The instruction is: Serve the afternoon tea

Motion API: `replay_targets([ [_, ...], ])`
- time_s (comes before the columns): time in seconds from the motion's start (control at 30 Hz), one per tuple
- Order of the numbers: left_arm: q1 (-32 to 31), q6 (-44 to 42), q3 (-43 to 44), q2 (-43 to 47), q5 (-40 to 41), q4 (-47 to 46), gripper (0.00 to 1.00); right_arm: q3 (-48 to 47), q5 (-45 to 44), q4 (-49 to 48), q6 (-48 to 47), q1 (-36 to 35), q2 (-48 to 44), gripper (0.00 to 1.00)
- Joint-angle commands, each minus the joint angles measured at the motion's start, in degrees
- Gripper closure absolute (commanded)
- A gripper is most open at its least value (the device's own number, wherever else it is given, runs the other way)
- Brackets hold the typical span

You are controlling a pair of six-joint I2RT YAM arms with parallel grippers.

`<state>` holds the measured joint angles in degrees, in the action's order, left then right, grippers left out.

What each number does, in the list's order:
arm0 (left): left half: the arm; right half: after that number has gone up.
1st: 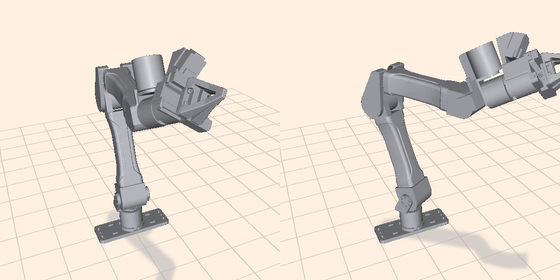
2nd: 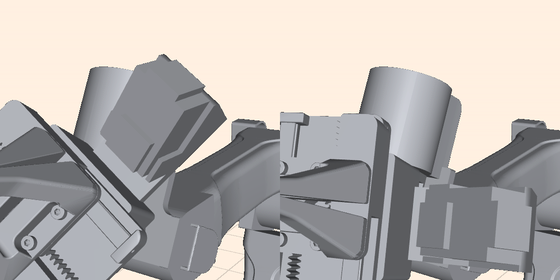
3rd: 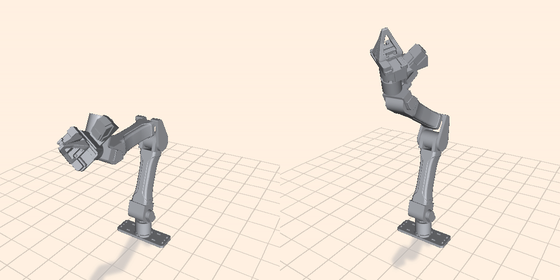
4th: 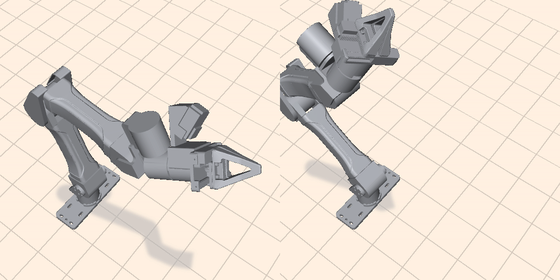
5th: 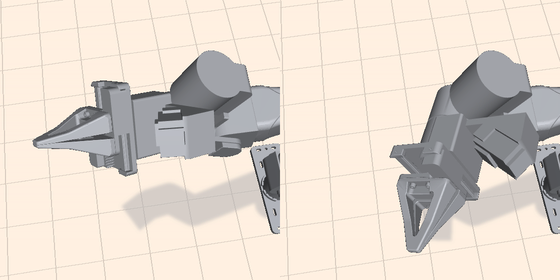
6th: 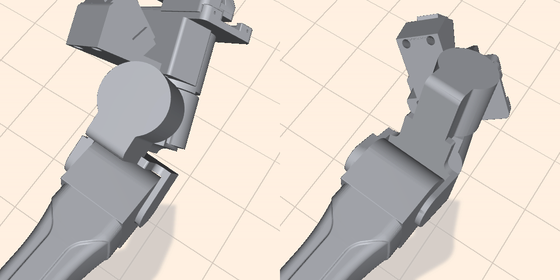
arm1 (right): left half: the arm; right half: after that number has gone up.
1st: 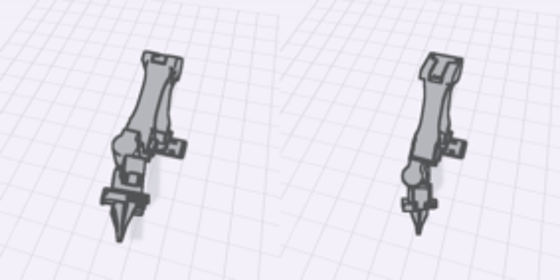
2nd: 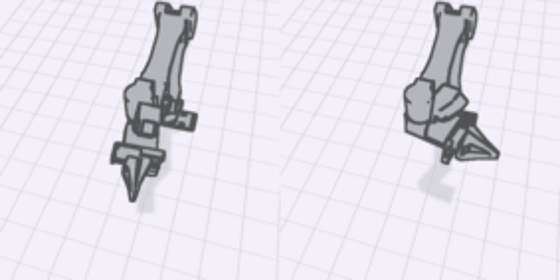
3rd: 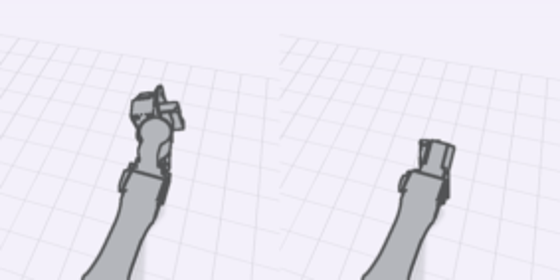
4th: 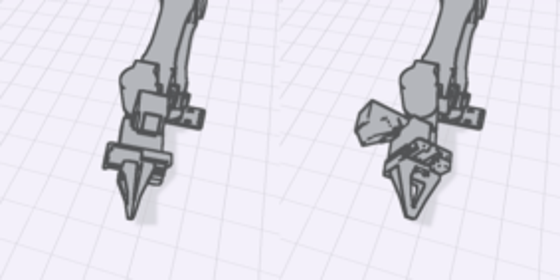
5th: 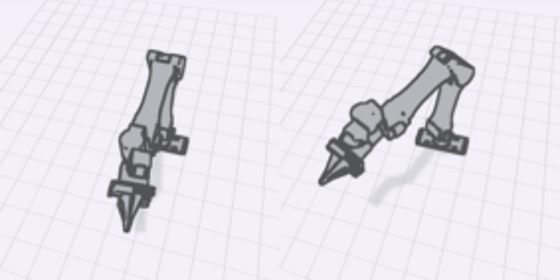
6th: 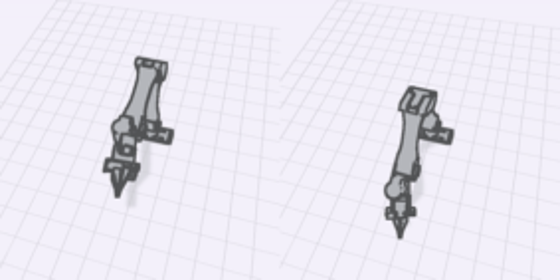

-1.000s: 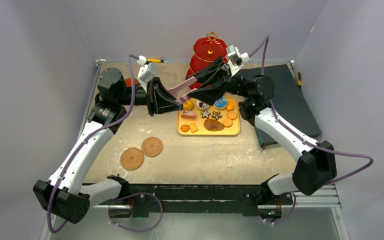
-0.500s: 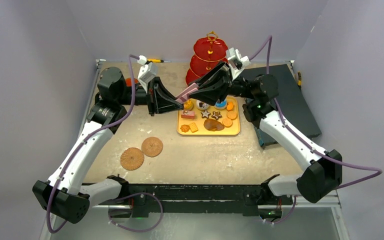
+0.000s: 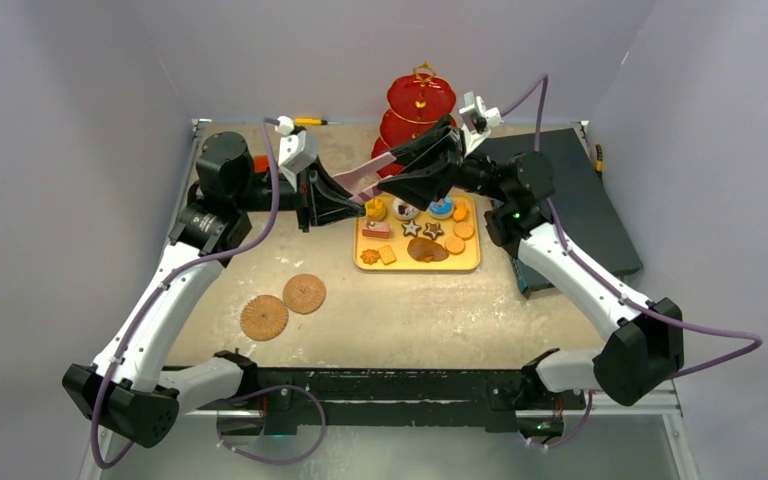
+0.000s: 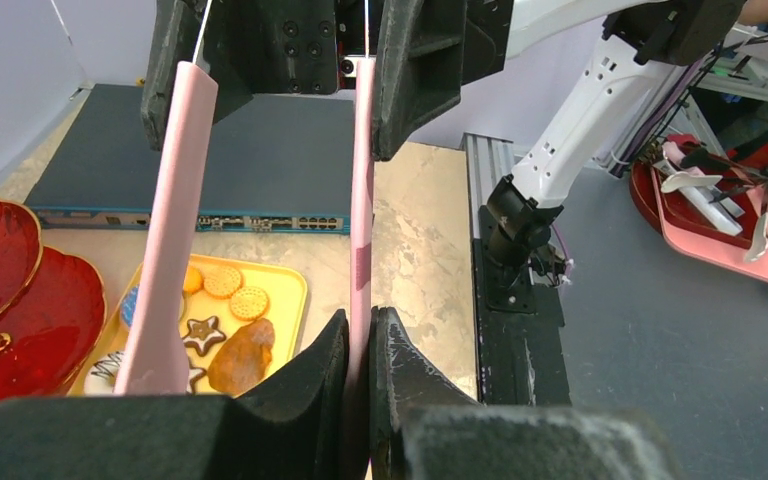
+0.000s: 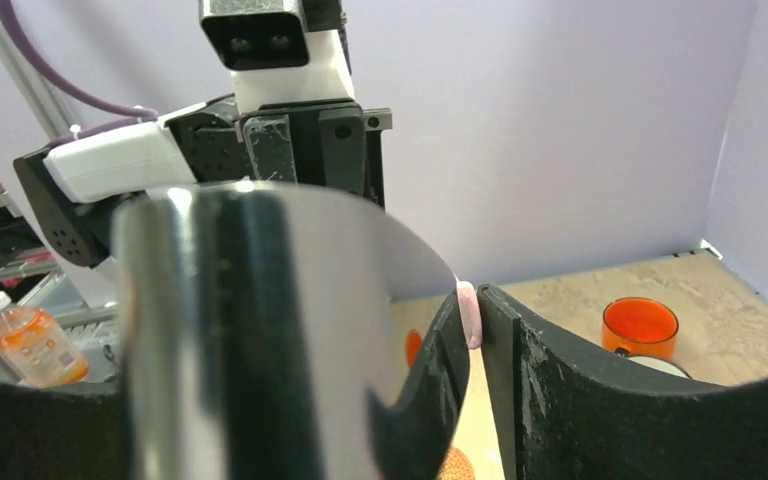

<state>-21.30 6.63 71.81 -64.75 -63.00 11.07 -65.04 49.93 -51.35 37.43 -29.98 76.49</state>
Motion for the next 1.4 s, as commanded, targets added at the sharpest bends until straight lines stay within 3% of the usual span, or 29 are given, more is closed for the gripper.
replay_targets([
  [0.0,0.52,-4.59,1.41,0.52,4.14,1.40,1.00,0.00,-1.35,-4.93,3.36,-0.08,-1.57,0.32],
  [0.3,0.56,-5.02,1.98,0.33,4.55,1.67,1.00,0.84,-2.02,-4.80,3.32,-0.09,-1.27,0.48],
  [0.67,0.55,-4.21,3.60,-0.54,3.98,2.34,0.99,0.64,1.21,-0.17,-1.77,-0.08,-2.60,0.50],
  [0.7,0.51,-4.43,3.76,-0.63,4.12,2.82,0.94,0.54,1.19,0.38,-2.11,-0.08,-2.58,0.51],
  [0.73,0.42,-4.82,4.16,-0.71,4.35,3.59,0.82,0.59,0.64,2.02,-2.64,-0.08,-2.78,0.51],
  [0.8,0.49,-6.18,5.28,-0.88,4.91,5.78,0.40,0.87,-2.28,5.29,-4.93,-0.08,-3.57,0.50],
  [0.87,0.49,-8.09,6.93,-0.97,5.76,8.05,0.17,0.79,-6.76,10.04,-10.19,-0.08,-4.44,0.49],
  [1.03,0.51,-9.88,11.60,-1.71,12.32,15.43,0.07,3.45,-18.99,15.77,-18.11,-0.13,-6.28,0.48],
  [1.37,1.71,-10.51,19.79,-9.06,35.33,29.29,0.01,14.73,-44.15,17.04,-27.33,-0.54,-7.92,0.46],
])
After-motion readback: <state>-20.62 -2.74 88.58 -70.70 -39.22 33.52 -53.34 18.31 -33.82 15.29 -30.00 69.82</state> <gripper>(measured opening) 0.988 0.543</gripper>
